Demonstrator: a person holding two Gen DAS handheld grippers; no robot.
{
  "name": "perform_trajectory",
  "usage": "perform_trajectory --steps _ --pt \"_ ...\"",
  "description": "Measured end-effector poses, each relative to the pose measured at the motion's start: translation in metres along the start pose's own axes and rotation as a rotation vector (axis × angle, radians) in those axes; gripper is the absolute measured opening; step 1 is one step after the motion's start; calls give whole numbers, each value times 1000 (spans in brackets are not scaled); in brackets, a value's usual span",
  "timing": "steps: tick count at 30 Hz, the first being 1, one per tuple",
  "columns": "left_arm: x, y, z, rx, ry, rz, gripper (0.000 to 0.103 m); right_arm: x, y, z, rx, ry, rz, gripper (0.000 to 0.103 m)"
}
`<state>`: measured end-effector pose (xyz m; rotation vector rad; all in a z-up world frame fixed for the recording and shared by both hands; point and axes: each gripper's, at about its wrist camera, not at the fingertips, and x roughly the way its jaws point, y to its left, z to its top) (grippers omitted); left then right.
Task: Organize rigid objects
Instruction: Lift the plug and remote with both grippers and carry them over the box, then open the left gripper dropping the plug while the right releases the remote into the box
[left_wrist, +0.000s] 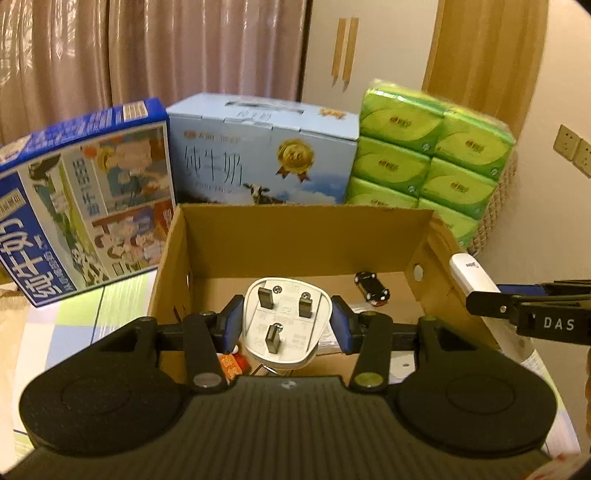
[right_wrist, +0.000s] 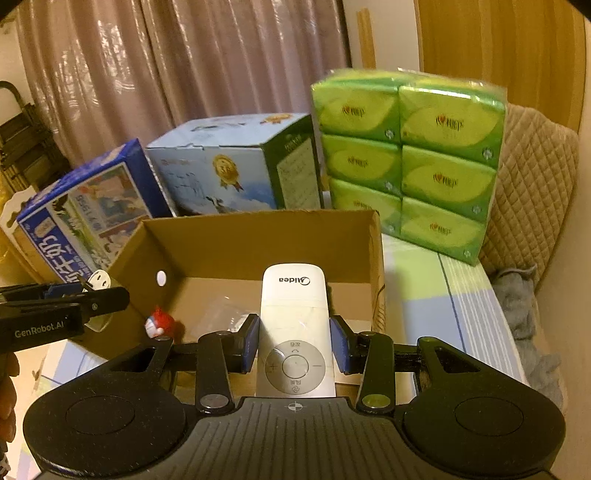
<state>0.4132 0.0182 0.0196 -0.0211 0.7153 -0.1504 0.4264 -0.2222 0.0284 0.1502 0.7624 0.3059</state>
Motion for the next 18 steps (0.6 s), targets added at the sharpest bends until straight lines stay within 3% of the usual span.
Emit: perform_trajectory --steps 7,9,12,18 --pt "24 6 -6 -47 38 4 46 13 -2 -5 10 9 -3 37" --pt "24 8 -6 -65 19 -5 69 15 -1 -5 8 11 -3 37" --pt "18 7 -5 -51 -21 4 69 16 -2 -6 9 11 -3 38" --pt "11 8 -3 -43 -29 18 69 18 -8 -7 19 11 -11 38"
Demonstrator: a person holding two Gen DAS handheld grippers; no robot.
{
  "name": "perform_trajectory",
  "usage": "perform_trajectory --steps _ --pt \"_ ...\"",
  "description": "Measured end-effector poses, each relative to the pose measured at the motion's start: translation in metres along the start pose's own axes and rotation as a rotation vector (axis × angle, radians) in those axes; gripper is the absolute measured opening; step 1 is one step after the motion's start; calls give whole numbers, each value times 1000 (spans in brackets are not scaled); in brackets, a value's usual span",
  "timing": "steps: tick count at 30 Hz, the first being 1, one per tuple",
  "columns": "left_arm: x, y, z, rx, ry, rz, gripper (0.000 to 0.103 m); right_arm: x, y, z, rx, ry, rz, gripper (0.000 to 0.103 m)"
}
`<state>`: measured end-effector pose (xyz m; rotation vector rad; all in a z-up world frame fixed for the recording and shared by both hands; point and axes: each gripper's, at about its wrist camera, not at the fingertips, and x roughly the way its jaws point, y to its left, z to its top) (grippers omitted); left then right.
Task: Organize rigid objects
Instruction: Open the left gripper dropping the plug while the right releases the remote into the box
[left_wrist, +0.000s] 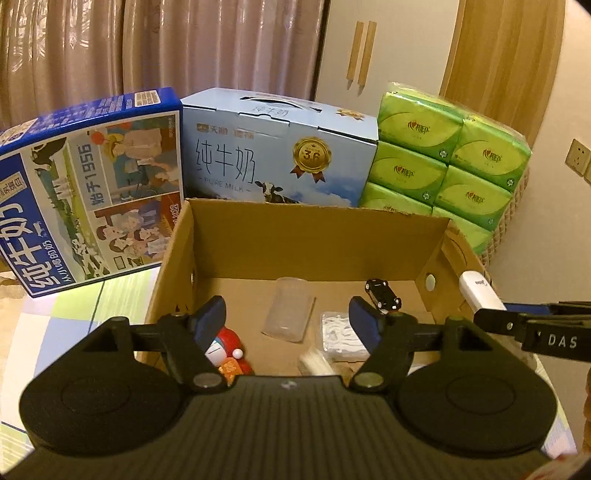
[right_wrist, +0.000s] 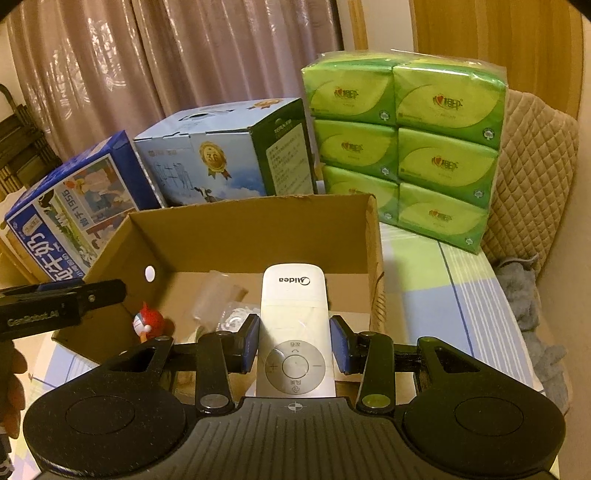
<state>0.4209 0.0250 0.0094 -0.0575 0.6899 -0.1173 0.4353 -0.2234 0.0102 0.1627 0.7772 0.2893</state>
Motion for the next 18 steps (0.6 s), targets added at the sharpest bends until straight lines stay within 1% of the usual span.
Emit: perform_trajectory --steps 6,15,18 --pt "0 -3 -3 16 13 -8 69 -1 -2 1 3 -6 -1 38" --pt "0 -7 -5 36 8 -11 69 0 -3 7 -3 -25 -10 38" --pt "-1 -6 -7 36 7 -14 69 2 -2 9 -29 -48 4 38"
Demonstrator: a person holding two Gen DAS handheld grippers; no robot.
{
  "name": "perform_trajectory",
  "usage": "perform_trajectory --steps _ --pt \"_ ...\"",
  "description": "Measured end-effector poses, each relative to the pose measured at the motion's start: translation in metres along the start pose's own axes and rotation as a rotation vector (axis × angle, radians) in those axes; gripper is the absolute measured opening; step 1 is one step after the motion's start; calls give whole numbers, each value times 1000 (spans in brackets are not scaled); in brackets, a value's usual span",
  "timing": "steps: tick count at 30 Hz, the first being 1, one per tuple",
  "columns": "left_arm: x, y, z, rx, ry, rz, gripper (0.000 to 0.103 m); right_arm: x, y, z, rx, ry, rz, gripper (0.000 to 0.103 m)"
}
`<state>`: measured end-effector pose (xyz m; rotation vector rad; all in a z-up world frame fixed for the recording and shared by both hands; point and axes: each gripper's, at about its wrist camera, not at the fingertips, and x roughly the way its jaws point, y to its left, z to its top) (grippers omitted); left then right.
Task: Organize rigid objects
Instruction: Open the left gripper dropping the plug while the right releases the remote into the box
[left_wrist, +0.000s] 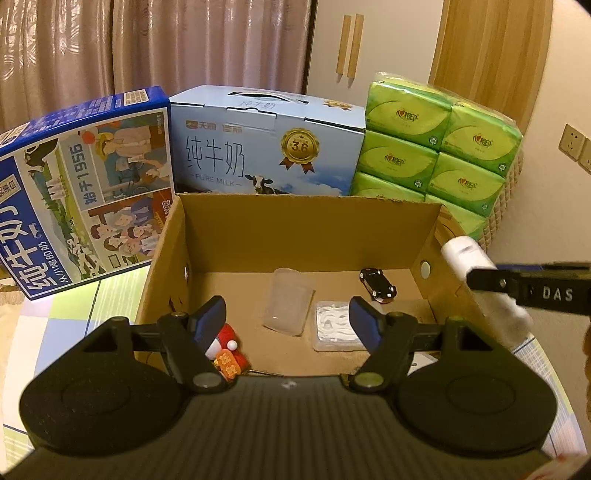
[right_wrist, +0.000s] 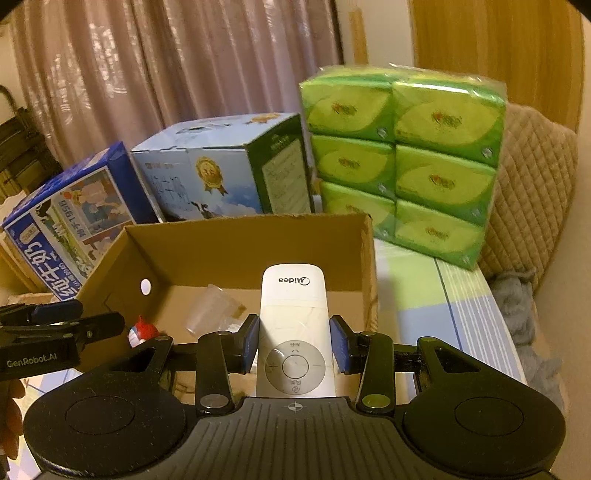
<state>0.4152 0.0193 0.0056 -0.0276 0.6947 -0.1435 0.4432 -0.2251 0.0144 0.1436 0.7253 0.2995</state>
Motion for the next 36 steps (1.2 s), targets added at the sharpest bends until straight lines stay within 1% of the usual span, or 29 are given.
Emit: perform_trajectory --steps 1,2,3,4,9,14,18,20,22,24,26,27,28,29,30,31,34,36 --pt "-1 0 -1 3 0 1 69 0 0 1 -11 -16 12 40" --pt "-2 0 -2 6 -1 3 69 -1 0 1 -18 -32 16 45" --pt "-3 0 -3 8 -2 5 69 -3 0 1 -17 -47 12 59" --pt "-4 0 -5 9 -4 6 69 -6 -1 0 -11 -63 12 64" --pt "-10 -3 -10 9 -12 9 74 -15 -2 -5 -5 -79 13 65" --pt "-19 -10 -14 15 -6 19 76 -22 -4 -12 -4 -61 1 65" --pt "-29 -14 -16 24 -4 36 80 -29 -3 -16 -3 -37 -8 65" --pt "-36 -15 -17 20 -9 43 83 -33 -1 -17 -11 -12 -8 65" --pt "-44 -15 -17 14 -16 48 84 -37 1 -18 -14 7 -17 65" --pt "-51 -16 -18 8 -15 51 88 -42 2 -19 -14 21 -21 65" --pt "-60 -16 -19 2 -14 50 91 -48 3 -21 -13 28 -20 65" --pt "-64 -16 -20 -2 -13 51 92 -52 4 -21 -10 30 -19 67" --pt "-68 -16 -20 -5 -9 48 93 -55 5 -22 -6 34 -21 74" --pt "-72 -17 -21 -7 -8 46 96 -59 5 -22 0 35 -19 79" --pt "-77 -17 -22 -9 -10 46 96 -62 6 -23 5 33 -13 86" --pt "-82 -18 -22 -12 -12 46 96 -67 7 -24 9 29 -8 87" --pt "-95 -20 -25 -21 -11 44 97 -80 10 -27 10 26 -7 89" --pt "-105 -21 -28 -28 -5 59 97 -90 13 -31 10 27 -8 89"
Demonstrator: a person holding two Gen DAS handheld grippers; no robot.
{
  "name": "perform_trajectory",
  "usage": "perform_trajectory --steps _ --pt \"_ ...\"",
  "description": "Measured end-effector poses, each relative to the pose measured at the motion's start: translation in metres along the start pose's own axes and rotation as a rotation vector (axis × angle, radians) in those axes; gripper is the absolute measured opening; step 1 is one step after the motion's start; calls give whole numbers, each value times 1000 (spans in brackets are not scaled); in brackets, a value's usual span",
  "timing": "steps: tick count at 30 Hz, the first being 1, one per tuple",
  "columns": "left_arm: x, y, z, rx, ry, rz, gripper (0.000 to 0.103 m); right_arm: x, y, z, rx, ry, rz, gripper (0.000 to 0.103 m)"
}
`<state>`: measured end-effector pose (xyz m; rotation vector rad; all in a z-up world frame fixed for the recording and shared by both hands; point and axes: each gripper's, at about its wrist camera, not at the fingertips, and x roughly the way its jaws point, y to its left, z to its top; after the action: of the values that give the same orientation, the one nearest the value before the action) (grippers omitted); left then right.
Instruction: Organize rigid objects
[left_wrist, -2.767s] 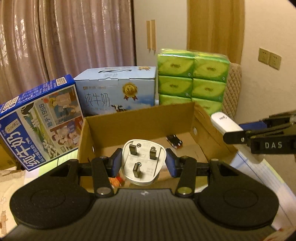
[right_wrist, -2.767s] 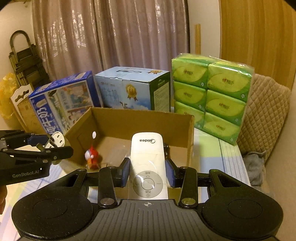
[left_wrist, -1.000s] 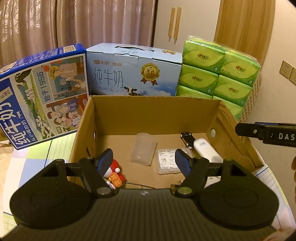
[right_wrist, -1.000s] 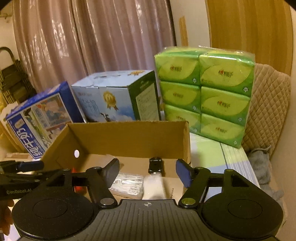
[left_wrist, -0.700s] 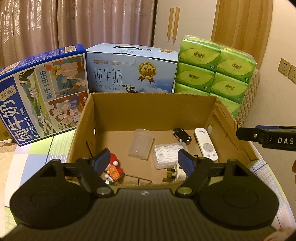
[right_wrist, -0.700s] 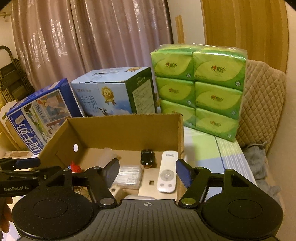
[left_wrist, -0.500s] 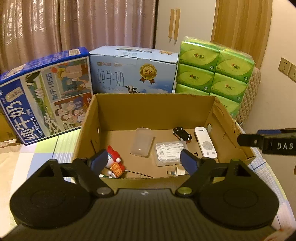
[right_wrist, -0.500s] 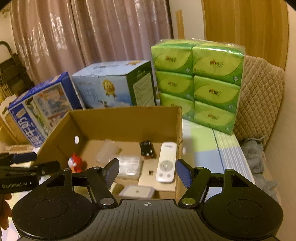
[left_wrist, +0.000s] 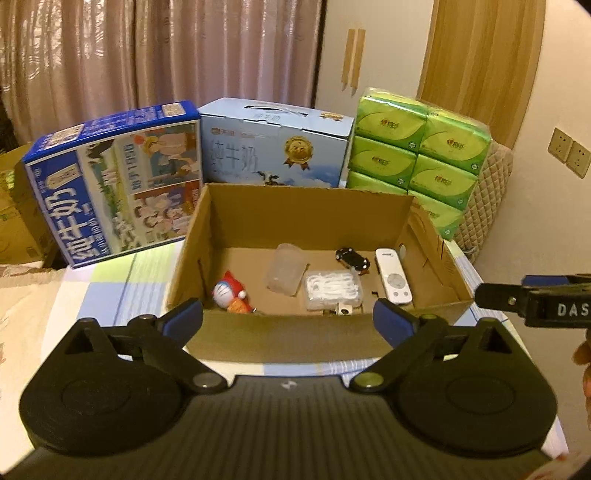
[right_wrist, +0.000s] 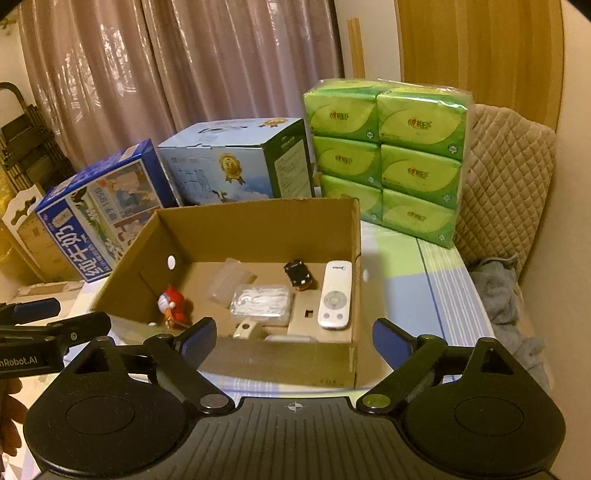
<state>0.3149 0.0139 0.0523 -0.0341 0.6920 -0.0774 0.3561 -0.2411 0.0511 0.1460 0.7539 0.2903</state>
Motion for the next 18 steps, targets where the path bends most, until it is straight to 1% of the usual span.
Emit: perform_trajectory --steps 4,9,18 --pt "-25 0 -7 -27 -6 -11 97 -22 2 -13 2 -1 -24 89" --pt "-58 -2 -20 -49 -22 12 97 -51 1 -31 23 -1 -20 89" --pt "-122 -11 -57 -66 -47 18 97 -115 5 -70 65 -38 -16 89"
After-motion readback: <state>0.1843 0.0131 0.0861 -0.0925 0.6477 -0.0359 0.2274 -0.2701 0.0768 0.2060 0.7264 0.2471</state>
